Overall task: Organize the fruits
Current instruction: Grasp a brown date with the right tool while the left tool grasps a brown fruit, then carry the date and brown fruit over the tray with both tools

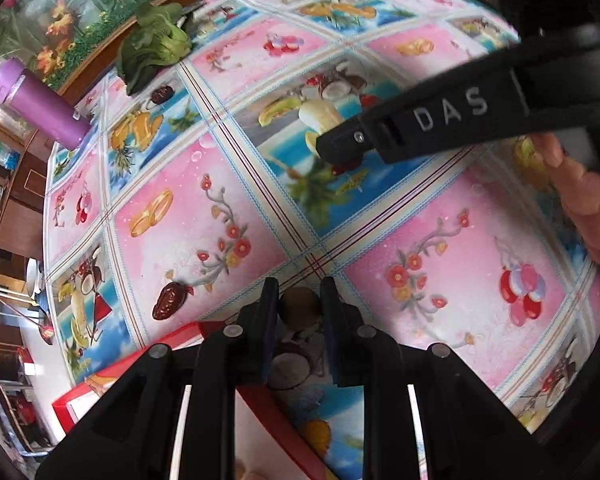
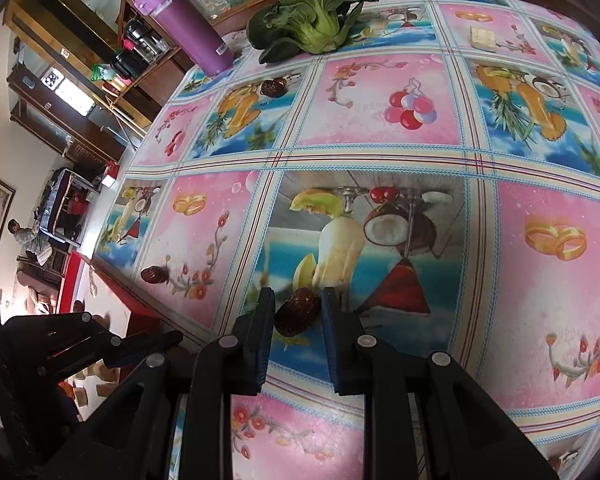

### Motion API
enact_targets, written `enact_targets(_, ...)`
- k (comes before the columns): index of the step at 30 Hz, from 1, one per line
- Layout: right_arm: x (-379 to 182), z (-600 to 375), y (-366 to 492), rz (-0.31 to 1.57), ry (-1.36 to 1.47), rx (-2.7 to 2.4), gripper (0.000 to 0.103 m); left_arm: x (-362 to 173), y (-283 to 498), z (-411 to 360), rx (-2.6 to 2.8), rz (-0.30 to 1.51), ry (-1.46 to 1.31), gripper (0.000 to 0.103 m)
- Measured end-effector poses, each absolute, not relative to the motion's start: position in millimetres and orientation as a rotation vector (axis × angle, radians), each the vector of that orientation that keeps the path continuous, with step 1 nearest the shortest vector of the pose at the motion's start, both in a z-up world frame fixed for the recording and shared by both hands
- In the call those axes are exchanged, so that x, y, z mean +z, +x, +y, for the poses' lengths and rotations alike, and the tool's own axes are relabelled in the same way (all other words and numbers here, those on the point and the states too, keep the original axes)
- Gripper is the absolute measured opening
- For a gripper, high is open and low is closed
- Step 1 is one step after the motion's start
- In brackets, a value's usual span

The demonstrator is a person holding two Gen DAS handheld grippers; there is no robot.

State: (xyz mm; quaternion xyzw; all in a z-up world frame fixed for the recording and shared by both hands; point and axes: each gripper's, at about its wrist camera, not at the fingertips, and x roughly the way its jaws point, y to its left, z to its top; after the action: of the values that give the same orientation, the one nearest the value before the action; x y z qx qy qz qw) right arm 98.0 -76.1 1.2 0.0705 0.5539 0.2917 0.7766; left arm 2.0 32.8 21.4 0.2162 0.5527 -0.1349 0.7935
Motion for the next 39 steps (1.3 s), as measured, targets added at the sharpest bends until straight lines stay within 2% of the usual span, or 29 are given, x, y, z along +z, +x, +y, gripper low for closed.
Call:
enact_targets(7,32,-76,69,1.07,0.201,0.717,0.022,92,-43,81,-0.231,0.996,0.222,0.023)
enact_targets(14,75,-11,25,0.968,0.131,0.877,0.022,138,-92,163,-0.042,0.897,0.092,0.023)
enact_targets(23,53,81,-13,1.024,-0.073,0.919,0.022,89,-94,227,0.05,1.015,-0.063,0.023)
enact_targets(39,15,106,-10,1.087,-0.212,0.812,0.022,38,-72,236,0.084,1.157,-0.045,0.023)
